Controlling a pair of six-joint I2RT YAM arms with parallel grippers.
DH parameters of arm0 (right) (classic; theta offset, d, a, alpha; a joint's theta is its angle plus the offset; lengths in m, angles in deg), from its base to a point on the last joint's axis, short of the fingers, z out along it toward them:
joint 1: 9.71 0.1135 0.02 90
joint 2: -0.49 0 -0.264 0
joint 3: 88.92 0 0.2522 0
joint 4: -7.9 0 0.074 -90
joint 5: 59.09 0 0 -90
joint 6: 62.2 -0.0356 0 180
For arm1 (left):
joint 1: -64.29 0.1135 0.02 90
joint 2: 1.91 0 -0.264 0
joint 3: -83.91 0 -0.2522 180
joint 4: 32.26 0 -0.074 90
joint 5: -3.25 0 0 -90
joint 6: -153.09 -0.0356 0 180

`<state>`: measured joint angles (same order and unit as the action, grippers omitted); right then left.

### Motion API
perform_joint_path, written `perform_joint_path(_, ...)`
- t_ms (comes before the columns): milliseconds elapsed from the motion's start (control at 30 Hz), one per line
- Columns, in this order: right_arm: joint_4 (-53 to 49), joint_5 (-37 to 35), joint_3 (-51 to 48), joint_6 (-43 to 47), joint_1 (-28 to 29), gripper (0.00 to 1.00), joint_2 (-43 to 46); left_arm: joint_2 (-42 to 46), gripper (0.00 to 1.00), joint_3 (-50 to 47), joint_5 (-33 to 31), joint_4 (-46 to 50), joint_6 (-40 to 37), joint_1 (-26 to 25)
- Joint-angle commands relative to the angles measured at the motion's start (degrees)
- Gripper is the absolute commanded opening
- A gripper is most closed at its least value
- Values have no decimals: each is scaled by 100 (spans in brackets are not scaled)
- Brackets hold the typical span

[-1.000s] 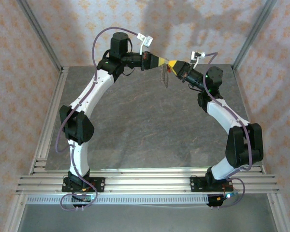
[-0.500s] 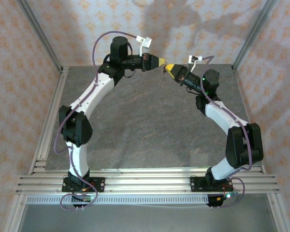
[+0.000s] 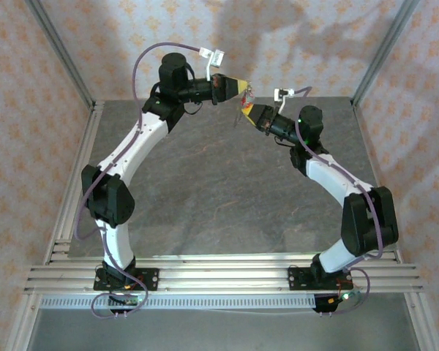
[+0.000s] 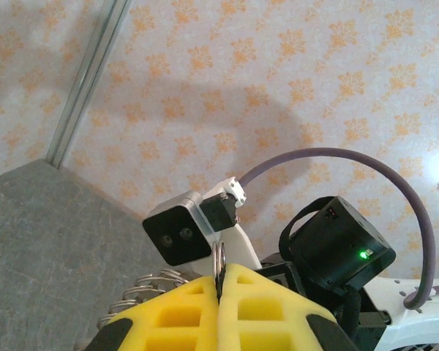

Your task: Put the keys on the keyring

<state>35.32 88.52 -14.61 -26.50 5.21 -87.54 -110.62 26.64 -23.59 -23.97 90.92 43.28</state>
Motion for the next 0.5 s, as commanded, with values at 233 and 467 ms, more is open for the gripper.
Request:
perform_joint_path(233,-650,-335,-422,442,-735,26,1044,350,0,-260,-85,-726,245,-34)
perform_joint_path(467,-422,-552,-17,189,-745,40,1002,376,0,-321,33,-865,409,-69)
